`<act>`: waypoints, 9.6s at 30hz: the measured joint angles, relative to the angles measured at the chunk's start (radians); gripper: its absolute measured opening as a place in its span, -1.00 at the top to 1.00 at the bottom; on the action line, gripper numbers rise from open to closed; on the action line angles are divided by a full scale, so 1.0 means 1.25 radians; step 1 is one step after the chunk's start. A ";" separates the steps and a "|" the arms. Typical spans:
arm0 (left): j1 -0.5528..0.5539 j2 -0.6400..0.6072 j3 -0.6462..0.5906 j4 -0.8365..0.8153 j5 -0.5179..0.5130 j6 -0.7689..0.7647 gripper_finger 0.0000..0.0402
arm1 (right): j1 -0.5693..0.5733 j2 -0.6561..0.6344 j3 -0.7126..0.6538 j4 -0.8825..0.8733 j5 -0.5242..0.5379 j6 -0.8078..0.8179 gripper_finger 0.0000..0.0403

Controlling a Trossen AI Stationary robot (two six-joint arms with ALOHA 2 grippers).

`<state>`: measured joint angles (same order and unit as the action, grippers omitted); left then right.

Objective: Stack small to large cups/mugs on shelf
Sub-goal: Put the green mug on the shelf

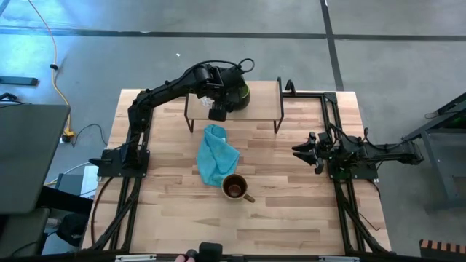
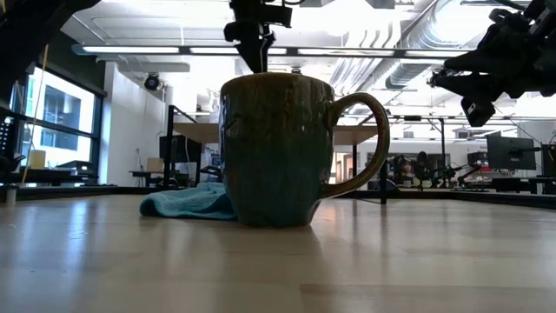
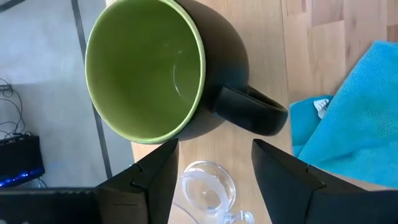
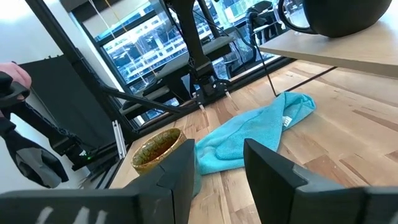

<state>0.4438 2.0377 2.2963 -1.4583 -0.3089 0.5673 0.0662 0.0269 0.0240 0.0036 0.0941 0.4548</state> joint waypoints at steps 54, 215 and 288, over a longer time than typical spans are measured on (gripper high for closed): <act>0.001 0.022 -0.001 -0.024 0.059 -0.068 0.99 | 0.000 0.000 0.000 0.000 -0.014 0.010 0.36; -1.054 -0.586 -0.374 -0.090 -0.954 -1.039 0.49 | 0.000 0.015 0.000 0.156 0.066 0.064 0.36; -0.334 -0.257 -0.821 1.138 -0.560 -0.801 0.97 | 0.000 0.021 0.000 0.064 0.056 -0.021 0.36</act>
<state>0.0261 1.7163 1.2700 -0.0360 -1.0089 -0.4337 0.0662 0.0536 0.0238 0.0837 0.1642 0.4284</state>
